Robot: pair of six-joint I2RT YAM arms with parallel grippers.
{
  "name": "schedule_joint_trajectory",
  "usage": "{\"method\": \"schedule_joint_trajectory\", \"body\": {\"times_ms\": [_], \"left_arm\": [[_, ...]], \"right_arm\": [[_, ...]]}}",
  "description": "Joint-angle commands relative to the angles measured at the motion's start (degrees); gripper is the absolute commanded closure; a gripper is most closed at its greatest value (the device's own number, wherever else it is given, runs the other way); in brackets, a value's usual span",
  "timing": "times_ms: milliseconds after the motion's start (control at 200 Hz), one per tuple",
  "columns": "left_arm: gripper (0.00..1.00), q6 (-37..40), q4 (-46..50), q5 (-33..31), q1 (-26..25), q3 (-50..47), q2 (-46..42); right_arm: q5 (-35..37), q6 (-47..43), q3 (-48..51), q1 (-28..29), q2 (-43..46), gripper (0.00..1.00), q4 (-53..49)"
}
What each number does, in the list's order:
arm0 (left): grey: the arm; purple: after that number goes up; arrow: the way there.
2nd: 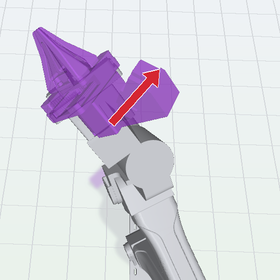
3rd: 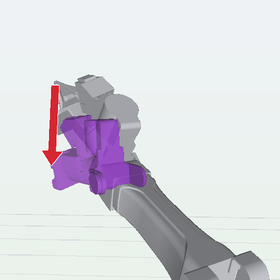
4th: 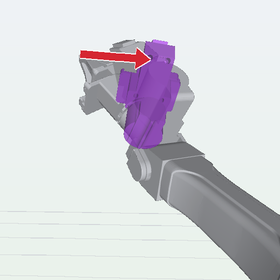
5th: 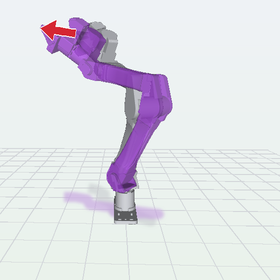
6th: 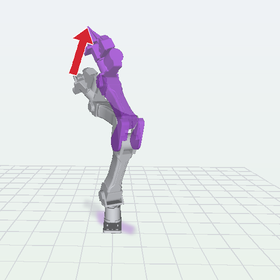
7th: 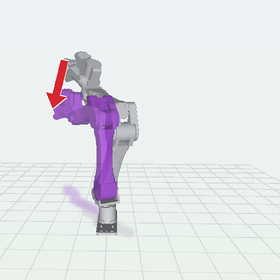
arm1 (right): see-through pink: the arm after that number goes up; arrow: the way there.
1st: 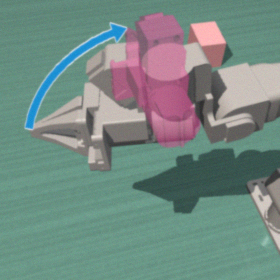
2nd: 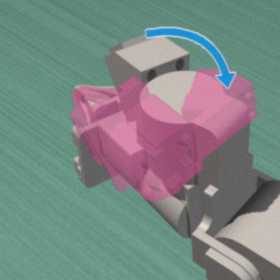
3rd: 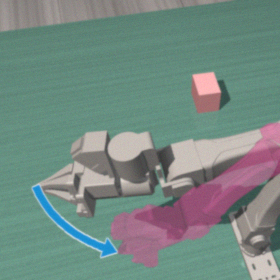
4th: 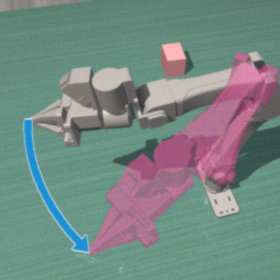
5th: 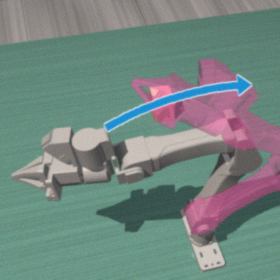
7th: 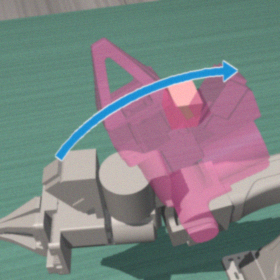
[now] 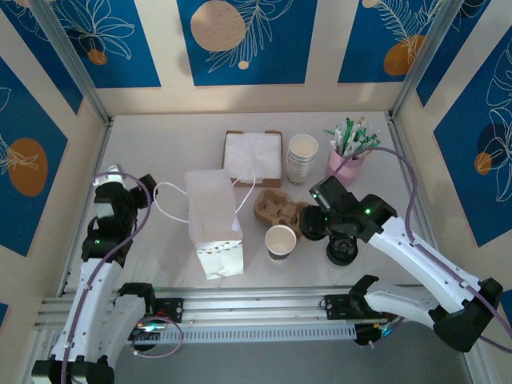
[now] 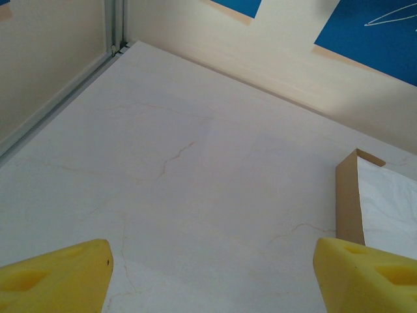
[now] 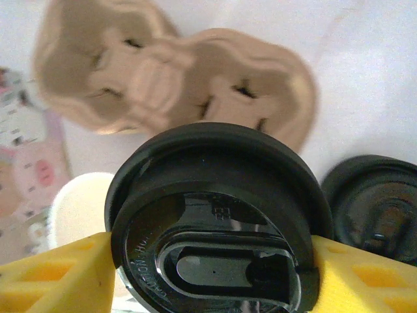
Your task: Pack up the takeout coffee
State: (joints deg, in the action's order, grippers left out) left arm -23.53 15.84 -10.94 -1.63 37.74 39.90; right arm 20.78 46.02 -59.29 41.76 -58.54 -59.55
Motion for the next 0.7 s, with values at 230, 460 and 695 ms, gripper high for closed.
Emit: {"method": "schedule_joint_trajectory", "body": {"times_ms": [230,460,695], "left_arm": [[0.20,-0.1,-1.1,0.7,-0.1,-0.7,-0.2],[0.20,0.1,-1.0,0.4,-0.1,-0.6,-0.3],[0.20,0.2,-1.1,0.4,-0.1,-0.6,-0.3]], "right_arm": [[-3.8,-2.2,-7.5,8.3,-9.9,0.32,-0.9],[-6.9,-2.8,-7.8,10.1,-14.1,0.31,-0.9],[-10.3,-2.0,-7.0,10.4,-16.4,0.31,0.4]]}}
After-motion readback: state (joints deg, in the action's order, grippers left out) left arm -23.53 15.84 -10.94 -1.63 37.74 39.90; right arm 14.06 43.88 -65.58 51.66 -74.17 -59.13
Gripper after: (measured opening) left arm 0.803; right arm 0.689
